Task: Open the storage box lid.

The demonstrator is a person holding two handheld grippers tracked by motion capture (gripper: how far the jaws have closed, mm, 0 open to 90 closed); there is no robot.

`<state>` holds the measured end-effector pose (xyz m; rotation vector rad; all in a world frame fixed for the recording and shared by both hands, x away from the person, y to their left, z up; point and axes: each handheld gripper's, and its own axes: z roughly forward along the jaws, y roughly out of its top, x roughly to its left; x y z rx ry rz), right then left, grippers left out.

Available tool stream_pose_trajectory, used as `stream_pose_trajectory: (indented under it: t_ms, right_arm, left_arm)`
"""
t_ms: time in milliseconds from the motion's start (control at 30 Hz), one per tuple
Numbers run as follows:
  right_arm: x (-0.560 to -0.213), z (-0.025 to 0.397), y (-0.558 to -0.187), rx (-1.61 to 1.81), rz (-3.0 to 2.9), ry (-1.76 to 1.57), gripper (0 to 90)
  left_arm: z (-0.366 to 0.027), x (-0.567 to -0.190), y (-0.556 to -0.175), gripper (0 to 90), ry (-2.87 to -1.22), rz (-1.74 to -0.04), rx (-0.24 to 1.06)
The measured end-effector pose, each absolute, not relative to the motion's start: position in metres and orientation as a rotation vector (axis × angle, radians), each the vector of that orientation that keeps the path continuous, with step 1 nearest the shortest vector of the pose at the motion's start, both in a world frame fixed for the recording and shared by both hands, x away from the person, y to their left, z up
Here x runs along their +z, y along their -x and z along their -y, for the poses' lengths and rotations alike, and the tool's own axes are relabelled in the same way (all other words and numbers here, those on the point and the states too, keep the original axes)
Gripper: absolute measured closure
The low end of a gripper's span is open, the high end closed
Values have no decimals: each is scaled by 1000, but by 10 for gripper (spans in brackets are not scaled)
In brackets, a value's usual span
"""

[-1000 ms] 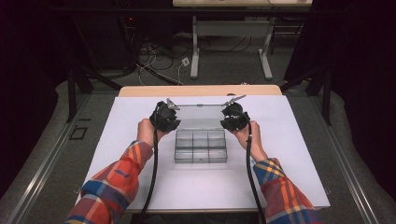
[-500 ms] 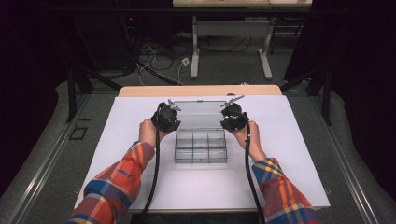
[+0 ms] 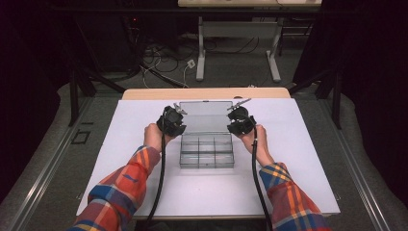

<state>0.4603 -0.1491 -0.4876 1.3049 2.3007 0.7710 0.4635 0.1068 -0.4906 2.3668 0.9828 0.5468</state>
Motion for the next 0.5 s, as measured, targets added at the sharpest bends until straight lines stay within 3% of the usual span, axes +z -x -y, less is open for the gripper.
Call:
stream_pose_trajectory:
  t_ms: [233, 500]
  right_arm:
    - [-484, 155, -450, 772, -2332, -1277, 674]
    - [-483, 164, -424, 803, -2394, -1227, 527]
  left_arm:
    - [-114, -490, -455, 444, -2350, -1010, 533]
    - [-134, -490, -429, 256, -2341, -1006, 494]
